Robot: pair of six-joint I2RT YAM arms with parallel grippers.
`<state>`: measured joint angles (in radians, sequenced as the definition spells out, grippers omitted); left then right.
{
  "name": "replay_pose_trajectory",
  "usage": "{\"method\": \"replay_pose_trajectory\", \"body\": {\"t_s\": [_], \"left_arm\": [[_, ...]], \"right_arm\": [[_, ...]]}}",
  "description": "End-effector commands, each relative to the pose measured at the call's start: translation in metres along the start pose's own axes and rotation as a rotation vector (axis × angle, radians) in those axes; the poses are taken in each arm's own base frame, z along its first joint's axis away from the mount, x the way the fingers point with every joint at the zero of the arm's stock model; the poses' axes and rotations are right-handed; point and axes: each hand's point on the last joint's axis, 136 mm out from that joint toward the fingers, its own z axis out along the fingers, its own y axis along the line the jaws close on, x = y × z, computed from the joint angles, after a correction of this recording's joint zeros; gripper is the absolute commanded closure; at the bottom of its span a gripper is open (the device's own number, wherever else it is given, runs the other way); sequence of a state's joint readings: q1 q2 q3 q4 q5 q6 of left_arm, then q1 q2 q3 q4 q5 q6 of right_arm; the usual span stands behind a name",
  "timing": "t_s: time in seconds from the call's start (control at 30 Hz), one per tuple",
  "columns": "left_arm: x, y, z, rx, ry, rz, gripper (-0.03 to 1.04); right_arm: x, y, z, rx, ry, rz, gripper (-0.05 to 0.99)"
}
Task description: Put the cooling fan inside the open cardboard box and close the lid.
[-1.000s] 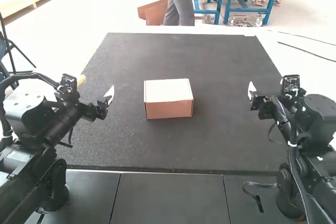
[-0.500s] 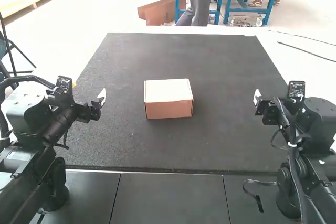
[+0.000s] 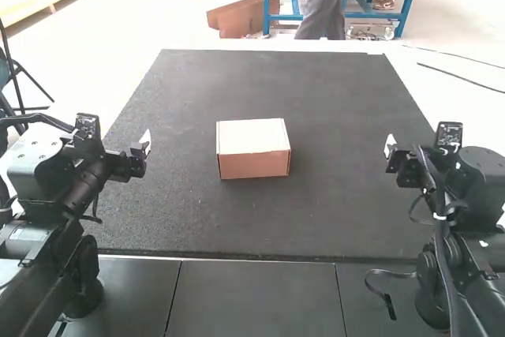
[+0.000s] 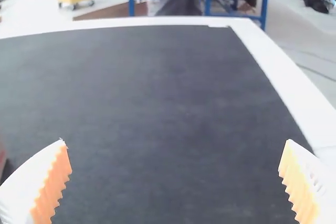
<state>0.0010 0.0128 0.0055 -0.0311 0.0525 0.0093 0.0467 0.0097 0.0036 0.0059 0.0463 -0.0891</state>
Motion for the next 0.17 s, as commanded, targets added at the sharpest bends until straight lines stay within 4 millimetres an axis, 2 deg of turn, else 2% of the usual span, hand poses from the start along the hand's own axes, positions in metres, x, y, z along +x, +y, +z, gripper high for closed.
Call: {"method": "replay_pose_trajectory", "body": {"t_s": [0.0,0.13], "left_arm": [[-0.0014,0.0034,-0.0005,-0.016,-0.014,-0.01,0.04],[-0.0018,0.0034,-0.0004,-0.016,-0.015,-0.009,0.04]], "right_arm": [[-0.0012,-0.0051,-0.0002,0.023,-0.009,0.002,0.02],[-0.0019,-0.0051,-0.0003,0.023,-0.012,0.0,0.02]]}}
